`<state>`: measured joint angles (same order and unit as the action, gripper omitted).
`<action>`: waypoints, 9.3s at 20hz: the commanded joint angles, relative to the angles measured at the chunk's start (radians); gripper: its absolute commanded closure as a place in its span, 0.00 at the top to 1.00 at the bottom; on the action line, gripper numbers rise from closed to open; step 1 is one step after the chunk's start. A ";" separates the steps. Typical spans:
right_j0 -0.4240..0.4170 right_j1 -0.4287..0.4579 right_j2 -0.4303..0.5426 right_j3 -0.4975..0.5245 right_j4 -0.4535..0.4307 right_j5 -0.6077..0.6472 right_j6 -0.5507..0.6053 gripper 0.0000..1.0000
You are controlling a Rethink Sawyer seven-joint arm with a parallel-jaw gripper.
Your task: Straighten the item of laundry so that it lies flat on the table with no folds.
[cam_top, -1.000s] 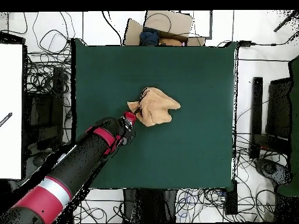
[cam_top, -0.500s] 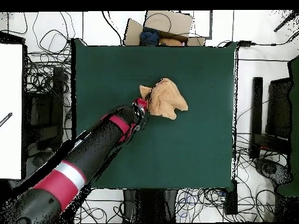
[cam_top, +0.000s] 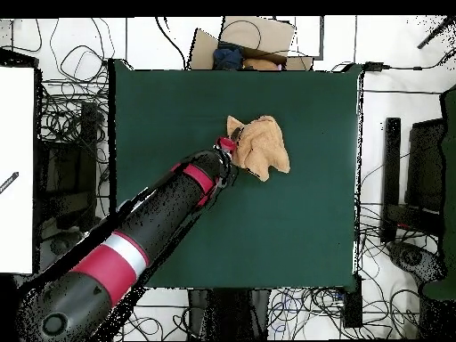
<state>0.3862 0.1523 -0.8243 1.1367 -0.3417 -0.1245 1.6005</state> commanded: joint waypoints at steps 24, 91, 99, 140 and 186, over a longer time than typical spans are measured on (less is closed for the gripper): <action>-0.131 -0.070 0.399 -0.027 -0.141 0.149 0.000 0.00; -0.519 -0.779 1.283 0.545 0.032 0.924 -0.058 0.00; -0.597 -0.827 1.380 0.597 0.198 0.975 -0.036 0.00; -0.919 -0.913 1.671 0.749 0.338 1.146 -0.101 0.00; -0.919 -1.154 1.918 1.035 0.629 0.999 0.072 0.00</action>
<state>-0.5422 -0.9297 1.0237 2.1227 0.1961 0.8067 1.5416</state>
